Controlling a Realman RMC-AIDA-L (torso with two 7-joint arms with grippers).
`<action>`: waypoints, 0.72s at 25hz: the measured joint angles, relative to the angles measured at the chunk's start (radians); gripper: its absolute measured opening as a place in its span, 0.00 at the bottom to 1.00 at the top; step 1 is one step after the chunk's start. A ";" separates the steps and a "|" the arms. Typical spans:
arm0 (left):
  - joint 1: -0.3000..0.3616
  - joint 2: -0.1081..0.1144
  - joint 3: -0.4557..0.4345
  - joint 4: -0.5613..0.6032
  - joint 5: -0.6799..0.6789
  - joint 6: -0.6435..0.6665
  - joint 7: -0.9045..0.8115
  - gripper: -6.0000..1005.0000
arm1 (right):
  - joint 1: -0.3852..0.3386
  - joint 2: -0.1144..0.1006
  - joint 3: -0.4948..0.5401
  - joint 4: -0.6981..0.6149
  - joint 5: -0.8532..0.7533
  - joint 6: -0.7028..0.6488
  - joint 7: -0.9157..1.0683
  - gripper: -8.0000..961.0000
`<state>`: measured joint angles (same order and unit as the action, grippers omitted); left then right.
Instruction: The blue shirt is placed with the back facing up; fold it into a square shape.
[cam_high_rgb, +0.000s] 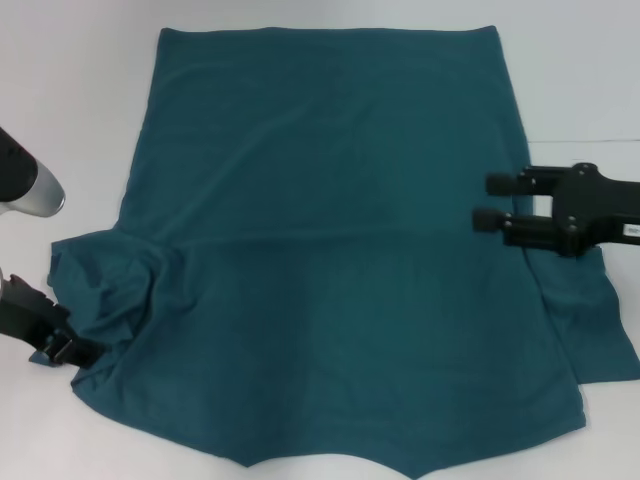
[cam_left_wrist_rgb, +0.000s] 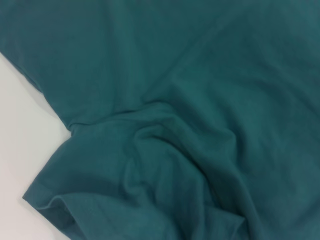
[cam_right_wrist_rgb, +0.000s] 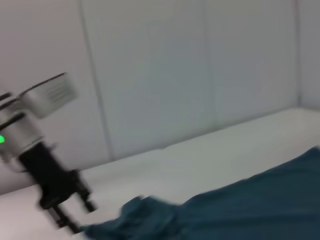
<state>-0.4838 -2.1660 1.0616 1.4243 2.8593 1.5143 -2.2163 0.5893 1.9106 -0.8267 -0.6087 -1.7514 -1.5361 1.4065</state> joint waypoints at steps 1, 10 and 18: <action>0.000 0.000 0.000 0.001 0.000 0.003 0.000 0.65 | -0.004 -0.005 0.013 -0.001 -0.005 -0.021 0.006 0.61; -0.001 0.000 0.009 -0.005 0.000 0.005 -0.012 0.65 | -0.017 0.022 0.068 -0.002 -0.023 -0.055 -0.037 0.61; -0.007 -0.001 0.012 -0.033 -0.001 -0.005 -0.018 0.65 | -0.006 0.039 0.067 -0.002 -0.040 -0.022 -0.058 0.61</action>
<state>-0.4913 -2.1665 1.0737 1.3917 2.8584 1.5096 -2.2348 0.5829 1.9493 -0.7597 -0.6105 -1.7910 -1.5585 1.3482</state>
